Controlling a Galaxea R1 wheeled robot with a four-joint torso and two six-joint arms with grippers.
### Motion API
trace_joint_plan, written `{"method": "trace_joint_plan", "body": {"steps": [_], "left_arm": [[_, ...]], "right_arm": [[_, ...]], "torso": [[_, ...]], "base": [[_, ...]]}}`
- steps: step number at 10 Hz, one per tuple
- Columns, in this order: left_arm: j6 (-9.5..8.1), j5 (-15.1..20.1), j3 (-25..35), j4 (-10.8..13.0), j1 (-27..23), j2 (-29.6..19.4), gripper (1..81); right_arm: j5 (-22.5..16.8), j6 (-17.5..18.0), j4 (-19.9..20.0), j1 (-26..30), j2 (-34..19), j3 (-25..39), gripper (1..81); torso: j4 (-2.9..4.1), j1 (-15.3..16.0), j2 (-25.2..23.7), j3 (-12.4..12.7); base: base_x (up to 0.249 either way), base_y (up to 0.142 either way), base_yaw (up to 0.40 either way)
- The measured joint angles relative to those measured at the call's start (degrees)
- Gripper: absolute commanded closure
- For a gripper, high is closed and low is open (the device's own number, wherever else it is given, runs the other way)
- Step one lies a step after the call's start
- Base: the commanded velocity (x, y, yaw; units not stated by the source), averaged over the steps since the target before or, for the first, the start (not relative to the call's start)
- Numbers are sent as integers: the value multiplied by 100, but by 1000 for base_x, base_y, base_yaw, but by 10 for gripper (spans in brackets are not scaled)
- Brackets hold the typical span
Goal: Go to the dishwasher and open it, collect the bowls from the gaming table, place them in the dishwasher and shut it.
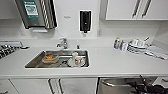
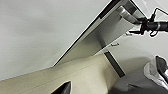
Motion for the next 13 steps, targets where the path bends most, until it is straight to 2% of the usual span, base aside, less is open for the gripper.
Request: {"method": "trace_joint_plan", "body": {"steps": [2, 6, 8, 11, 13], "left_arm": [[0, 0, -23, 2, 2, 27, 10], [0, -16, -48, 0, 11, 52, 10], [0, 0, -50, 0, 74, 38, 10], [0, 2, -50, 2, 66, 57, 10], [0, 0, -50, 2, 66, 68, 10]], "right_arm": [[-143, -188, 285, -69, -28, 0, 10], [41, -179, 305, -102, 104, -124, 10], [-427, -112, 506, -257, 30, -99, 10], [-658, -61, 580, -447, 30, -111, 10], [-1135, -60, 617, -690, 88, -256, 10]], "torso": [[0, -6, -4, 5], [0, -11, -6, 7], [-2, -22, -11, 9], [-2, -26, -13, 11], [-6, -30, -15, 11]], "base": [[0, 0, 0], [-57, 0, 0], [-81, 0, 0], [-81, 0, 0], [-79, 0, 0]]}}
